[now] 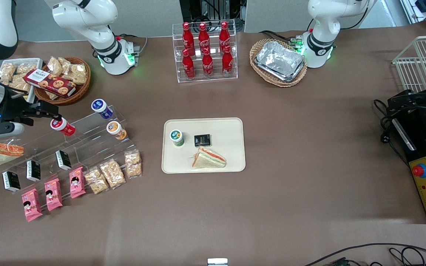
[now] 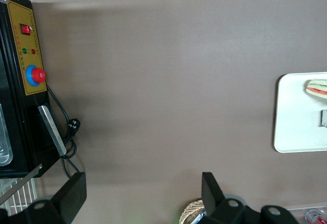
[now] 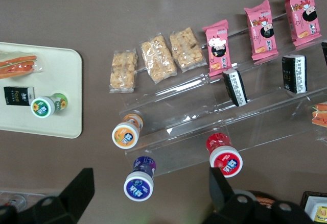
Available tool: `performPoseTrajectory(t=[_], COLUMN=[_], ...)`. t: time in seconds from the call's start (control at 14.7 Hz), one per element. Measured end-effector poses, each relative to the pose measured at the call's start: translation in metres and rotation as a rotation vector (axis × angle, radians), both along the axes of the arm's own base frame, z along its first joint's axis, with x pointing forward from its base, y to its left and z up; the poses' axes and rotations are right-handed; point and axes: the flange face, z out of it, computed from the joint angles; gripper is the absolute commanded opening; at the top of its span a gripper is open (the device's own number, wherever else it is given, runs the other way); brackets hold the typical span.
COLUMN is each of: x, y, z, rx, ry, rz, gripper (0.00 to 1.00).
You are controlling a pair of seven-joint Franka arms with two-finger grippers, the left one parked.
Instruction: Place green gum on tray
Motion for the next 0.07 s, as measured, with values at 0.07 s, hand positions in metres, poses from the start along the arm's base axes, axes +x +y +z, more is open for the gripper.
performPoseTrajectory(t=[0.07], x=[0.0001], y=[0.0029], z=[0.0021], rx=[0.0], ry=[0.001], rz=[0.006], gripper=[1.0])
